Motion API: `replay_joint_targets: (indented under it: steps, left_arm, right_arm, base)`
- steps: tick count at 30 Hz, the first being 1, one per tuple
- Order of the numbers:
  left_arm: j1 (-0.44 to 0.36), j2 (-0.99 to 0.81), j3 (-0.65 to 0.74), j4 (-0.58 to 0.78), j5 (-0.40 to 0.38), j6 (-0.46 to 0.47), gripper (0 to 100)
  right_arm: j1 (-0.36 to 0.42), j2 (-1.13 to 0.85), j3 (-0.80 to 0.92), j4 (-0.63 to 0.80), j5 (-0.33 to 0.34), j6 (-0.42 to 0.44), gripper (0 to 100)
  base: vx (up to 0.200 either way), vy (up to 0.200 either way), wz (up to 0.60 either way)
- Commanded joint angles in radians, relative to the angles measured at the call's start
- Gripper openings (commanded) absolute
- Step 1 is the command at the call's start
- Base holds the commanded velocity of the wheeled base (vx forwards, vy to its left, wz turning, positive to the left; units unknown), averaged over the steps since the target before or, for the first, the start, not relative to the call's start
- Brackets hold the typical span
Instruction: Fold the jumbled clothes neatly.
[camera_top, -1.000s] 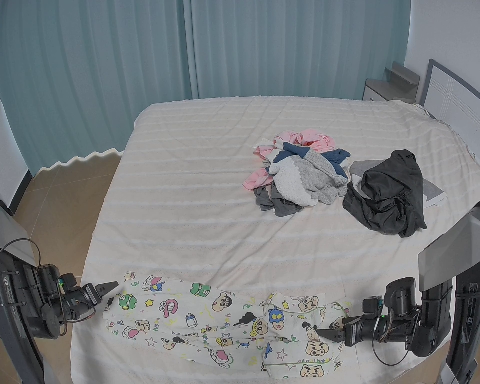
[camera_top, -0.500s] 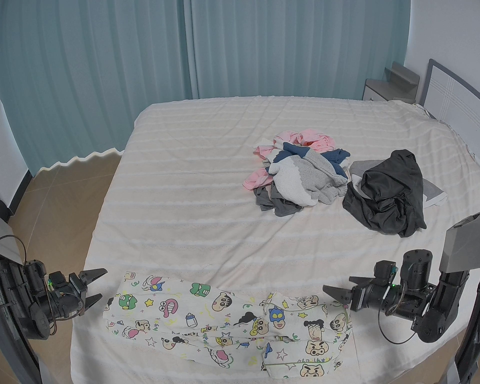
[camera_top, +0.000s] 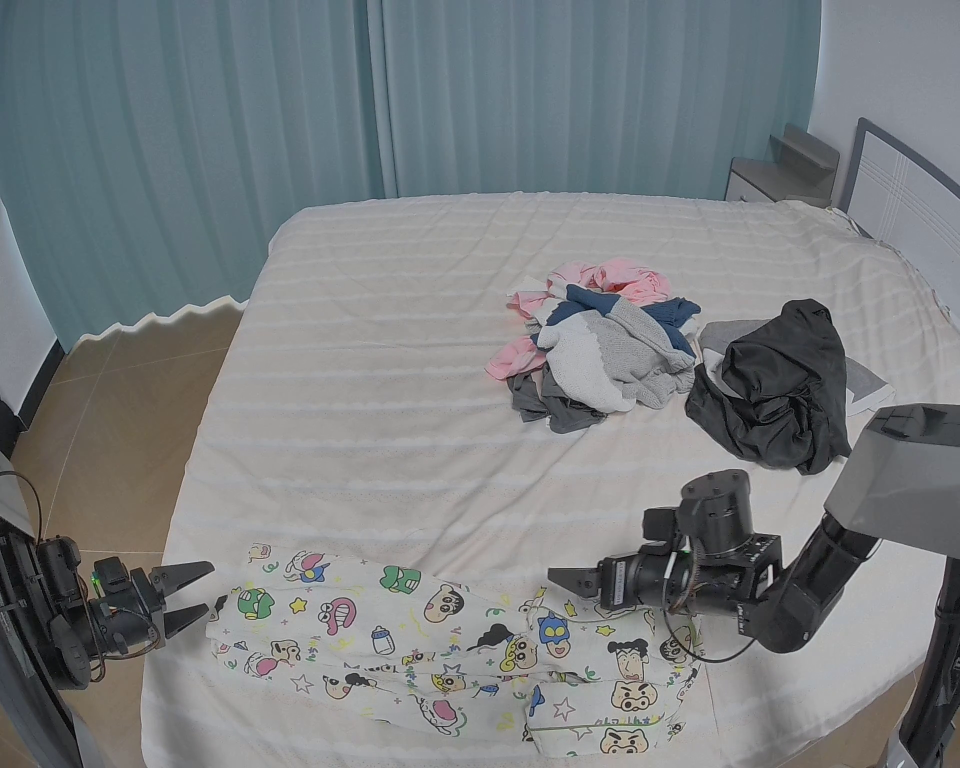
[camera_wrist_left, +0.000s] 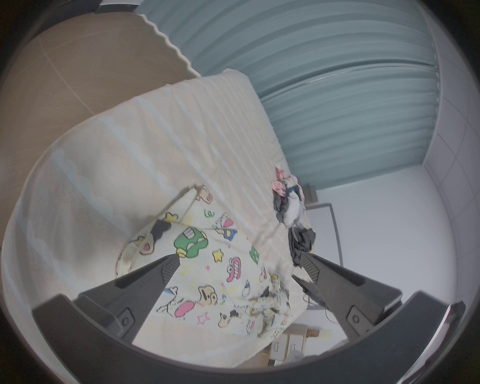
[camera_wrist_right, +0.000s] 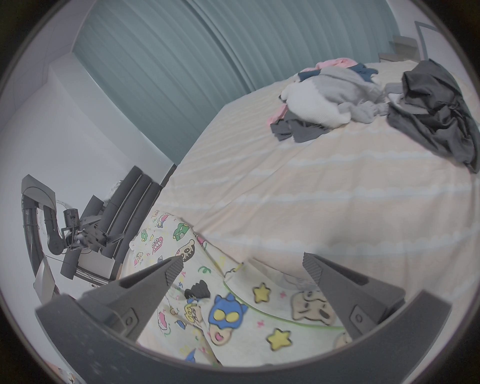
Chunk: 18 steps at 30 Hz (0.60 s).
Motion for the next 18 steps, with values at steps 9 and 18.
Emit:
replay_joint_targets:
  steps: [9, 18]
  left_arm:
    - [0.085, 0.046, 0.039, -0.017, -0.133, 0.085, 100]
    - [0.085, 0.046, 0.039, -0.017, -0.133, 0.088, 100]
  right_arm:
    - [0.075, 0.179, -0.234, 0.139, -0.036, 0.025, 100]
    - [0.075, 0.189, -0.224, 0.136, -0.055, 0.029, 100]
  base:
    - [0.000, 0.000, 0.00]
    - [0.000, 0.000, 0.00]
